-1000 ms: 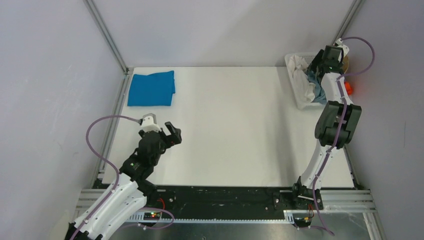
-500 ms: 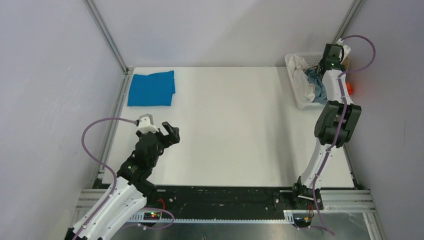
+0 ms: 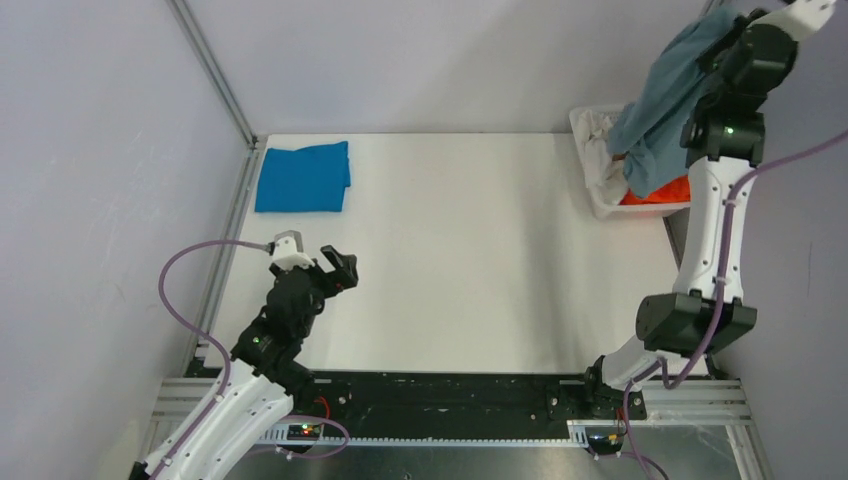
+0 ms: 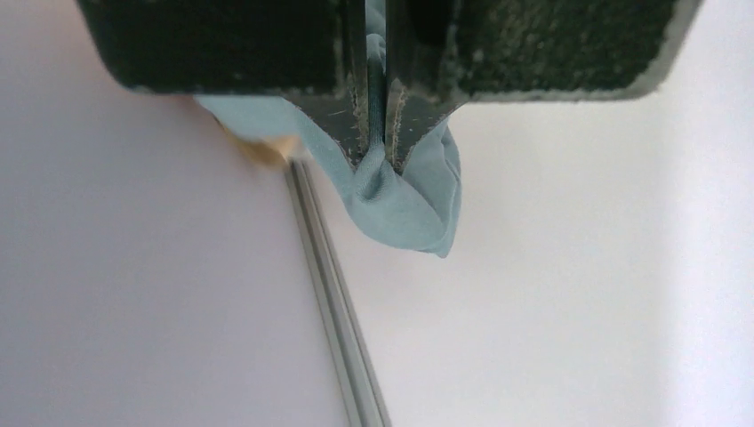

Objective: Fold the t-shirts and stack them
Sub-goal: Grab crumpled tshirt from bin with the right arm, then move the tshirt to the center of the board

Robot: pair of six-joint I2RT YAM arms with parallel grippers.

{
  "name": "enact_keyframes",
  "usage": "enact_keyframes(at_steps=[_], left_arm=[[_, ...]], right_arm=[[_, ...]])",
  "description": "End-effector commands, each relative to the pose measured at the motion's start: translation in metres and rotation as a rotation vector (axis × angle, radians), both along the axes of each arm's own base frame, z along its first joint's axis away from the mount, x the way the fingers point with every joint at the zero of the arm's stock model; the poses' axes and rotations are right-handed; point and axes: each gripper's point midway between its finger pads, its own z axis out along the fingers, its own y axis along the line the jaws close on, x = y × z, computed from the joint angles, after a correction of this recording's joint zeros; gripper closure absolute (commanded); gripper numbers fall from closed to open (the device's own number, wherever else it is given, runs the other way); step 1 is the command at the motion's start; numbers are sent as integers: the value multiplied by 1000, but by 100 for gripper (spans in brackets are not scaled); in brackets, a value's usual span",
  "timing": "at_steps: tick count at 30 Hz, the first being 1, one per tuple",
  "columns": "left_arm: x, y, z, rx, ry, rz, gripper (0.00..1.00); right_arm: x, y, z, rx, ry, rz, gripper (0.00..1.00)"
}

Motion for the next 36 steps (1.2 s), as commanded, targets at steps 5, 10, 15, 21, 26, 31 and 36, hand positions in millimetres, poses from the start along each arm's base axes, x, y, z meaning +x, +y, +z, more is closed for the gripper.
enact_keyframes(at_steps=[5,10,15,21,26,31,36], left_arm=[[4,0,8,-26,-29,18,0],[5,-4,10,-32,-27,4,0],[2,-12,16,-61,-36,-43,0],[-9,-21,30,-130,-75,-102,0],[-19,-16,37,-172,-79,-86,0],[-30,-1,44,-196,-73,-27,0],[-32,10,33,-198,-30,48,0]], right_arm=[[-84,75,190,-172,-557,270,100],[-107,145,203,-105,-555,567,100],[-135,226,183,-106,-463,753,100],[-174,292,150,-36,-408,873,100],[-205,373,135,-85,-348,1101,100],[-194,397,89,-105,-170,1114,100],[-155,348,-17,-21,90,915,100]])
